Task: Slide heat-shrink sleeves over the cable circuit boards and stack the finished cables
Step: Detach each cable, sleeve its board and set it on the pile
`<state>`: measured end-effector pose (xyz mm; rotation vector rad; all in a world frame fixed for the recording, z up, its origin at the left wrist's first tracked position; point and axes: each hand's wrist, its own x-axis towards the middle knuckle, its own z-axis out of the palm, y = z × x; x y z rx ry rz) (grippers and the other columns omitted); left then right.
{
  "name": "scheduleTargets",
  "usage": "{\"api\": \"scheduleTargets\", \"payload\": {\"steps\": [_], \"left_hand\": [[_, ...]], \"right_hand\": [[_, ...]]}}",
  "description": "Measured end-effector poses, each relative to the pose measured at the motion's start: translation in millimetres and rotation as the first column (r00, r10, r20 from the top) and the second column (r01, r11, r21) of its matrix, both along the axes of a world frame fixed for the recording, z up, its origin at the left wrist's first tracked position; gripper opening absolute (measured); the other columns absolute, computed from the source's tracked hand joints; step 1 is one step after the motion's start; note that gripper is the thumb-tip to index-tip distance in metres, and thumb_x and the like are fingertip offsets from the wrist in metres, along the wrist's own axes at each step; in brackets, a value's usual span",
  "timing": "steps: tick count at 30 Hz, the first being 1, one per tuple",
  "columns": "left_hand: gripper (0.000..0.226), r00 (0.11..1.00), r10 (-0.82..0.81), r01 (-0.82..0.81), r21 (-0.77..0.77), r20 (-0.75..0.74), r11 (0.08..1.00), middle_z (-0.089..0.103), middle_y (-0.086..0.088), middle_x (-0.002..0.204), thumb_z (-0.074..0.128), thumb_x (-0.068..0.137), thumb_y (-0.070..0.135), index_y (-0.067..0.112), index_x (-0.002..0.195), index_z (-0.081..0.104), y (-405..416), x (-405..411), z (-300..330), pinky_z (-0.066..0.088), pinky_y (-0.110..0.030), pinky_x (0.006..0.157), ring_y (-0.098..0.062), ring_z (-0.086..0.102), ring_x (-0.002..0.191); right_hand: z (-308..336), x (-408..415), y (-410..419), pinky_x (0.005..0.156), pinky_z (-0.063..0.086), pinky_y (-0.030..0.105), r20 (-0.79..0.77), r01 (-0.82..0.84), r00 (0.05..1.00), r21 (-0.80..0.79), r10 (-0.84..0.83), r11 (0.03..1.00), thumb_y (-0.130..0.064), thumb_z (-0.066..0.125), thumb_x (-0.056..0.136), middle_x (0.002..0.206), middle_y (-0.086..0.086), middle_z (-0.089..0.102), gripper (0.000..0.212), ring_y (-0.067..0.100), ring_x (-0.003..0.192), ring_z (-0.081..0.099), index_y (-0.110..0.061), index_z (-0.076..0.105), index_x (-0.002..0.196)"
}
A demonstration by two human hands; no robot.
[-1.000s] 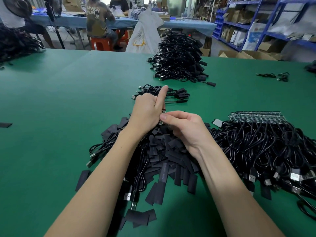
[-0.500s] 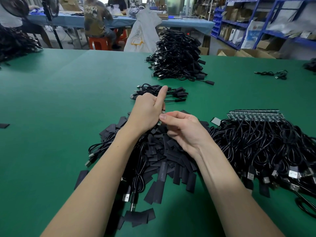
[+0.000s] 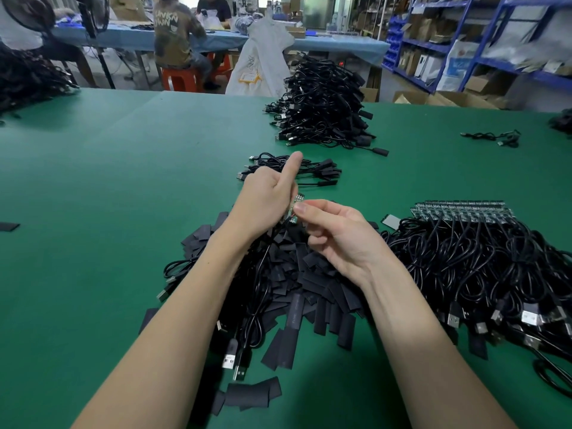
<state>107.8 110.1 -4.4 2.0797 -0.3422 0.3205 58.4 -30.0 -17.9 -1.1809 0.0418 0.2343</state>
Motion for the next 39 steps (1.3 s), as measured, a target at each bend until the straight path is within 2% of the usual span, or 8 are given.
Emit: {"api": "scheduleTargets", "payload": {"steps": [6, 12, 16, 19, 21, 24, 30, 39], "left_hand": [[0.055, 0.981, 0.154, -0.178, 0.231, 0.120, 0.956, 0.072, 0.002, 0.081, 0.033, 0.109, 0.046, 0.018, 0.082, 0.073, 24.2, 1.9, 0.0, 0.047, -0.033, 0.091, -0.017, 0.066, 0.088], [0.013, 0.879, -0.365, 0.321, -0.184, -0.308, 0.929, 0.066, 0.001, 0.087, 0.061, 0.101, 0.027, 0.015, 0.104, 0.066, 22.2, -10.7, 14.6, 0.052, -0.021, 0.074, -0.005, 0.065, 0.074], [0.003, 0.863, -0.356, 0.258, -0.294, -0.360, 0.921, 0.055, -0.015, 0.075, 0.063, 0.098, 0.005, 0.006, 0.100, 0.062, 21.9, -16.3, 14.9, 0.052, -0.022, 0.064, -0.011, 0.061, 0.061], [0.004, 0.897, -0.198, 0.095, -0.263, -0.397, 0.960, 0.057, -0.007, 0.069, 0.063, 0.096, 0.003, 0.007, 0.097, 0.064, 24.2, -12.7, 15.3, 0.050, -0.023, 0.062, -0.010, 0.057, 0.055], [0.004, 0.923, -0.111, 0.051, -0.168, -0.369, 0.984, 0.063, -0.006, 0.075, 0.063, 0.096, 0.005, 0.008, 0.098, 0.066, 28.0, -10.4, 16.8, 0.049, -0.020, 0.058, -0.008, 0.056, 0.054], [0.006, 0.979, -0.048, 0.052, 0.016, -0.196, 0.999, 0.064, -0.001, 0.079, 0.060, 0.098, 0.012, 0.014, 0.098, 0.066, 31.7, -11.2, 23.6, 0.047, -0.017, 0.059, -0.009, 0.060, 0.060], [0.007, 0.986, -0.107, 0.121, 0.107, -0.124, 0.987, 0.071, -0.002, 0.089, 0.061, 0.098, 0.020, 0.024, 0.097, 0.067, 29.5, -11.1, 24.6, 0.048, -0.024, 0.066, -0.014, 0.063, 0.074], [0.007, 0.966, -0.196, 0.194, -0.030, -0.167, 0.981, 0.060, 0.012, 0.073, 0.063, 0.096, 0.014, 0.020, 0.095, 0.067, 8.8, -8.2, -4.2, 0.046, -0.027, 0.064, -0.017, 0.057, 0.069]], "right_hand": [[3.9, 4.6, -19.6, 0.038, 0.033, 0.011, -0.043, 0.151, 0.987, -0.064, -0.154, 0.986, -0.017, 0.082, 0.079, 0.074, -0.006, 0.071, 0.020, 0.002, 0.051, 0.047, -0.012, 0.073, 0.097], [6.0, 5.6, -13.3, 0.052, 0.050, 0.015, 0.003, 0.197, 0.980, -0.010, -0.197, 0.980, -0.016, 0.080, 0.085, 0.081, -0.004, 0.075, 0.015, 0.006, 0.060, 0.064, -0.013, 0.075, 0.099], [3.9, 5.0, -23.0, 0.066, 0.057, 0.019, 0.123, 0.183, 0.978, -0.112, -0.169, 0.977, -0.013, 0.075, 0.090, 0.092, 0.006, 0.079, 0.014, 0.014, 0.078, 0.075, -0.012, 0.072, 0.104], [-7.7, 7.7, -34.5, 0.081, 0.057, 0.026, 0.417, 0.374, 0.908, -0.768, -0.038, 0.520, -0.018, 0.068, 0.094, 0.101, -0.007, 0.077, 0.020, 0.013, 0.094, 0.071, -0.027, 0.074, 0.111], [-13.3, 6.5, -31.5, 0.095, 0.051, 0.035, 0.372, 0.339, 0.915, -0.919, 0.159, 0.199, -0.026, 0.063, 0.096, 0.118, -0.010, 0.071, 0.033, 0.016, 0.116, 0.060, -0.039, 0.067, 0.126], [-18.4, 6.4, -24.4, 0.091, 0.046, 0.038, 0.278, 0.264, 0.934, -0.960, 0.224, 0.090, -0.037, 0.062, 0.096, 0.125, -0.003, 0.064, 0.036, 0.019, 0.124, 0.050, -0.050, 0.061, 0.130], [-11.7, 6.5, -30.6, 0.081, 0.057, 0.035, 0.437, 0.396, 0.887, -0.886, 0.151, 0.242, -0.028, 0.079, 0.084, 0.083, -0.015, 0.069, 0.008, 0.012, 0.083, 0.065, -0.036, 0.077, 0.084], [-4.4, 5.4, -39.4, 0.064, 0.049, 0.007, 0.551, 0.514, 0.831, -0.708, -0.076, 0.485, -0.026, 0.081, 0.083, 0.070, -0.029, 0.071, 0.015, -0.007, 0.065, 0.068, -0.038, 0.077, 0.075]]}}
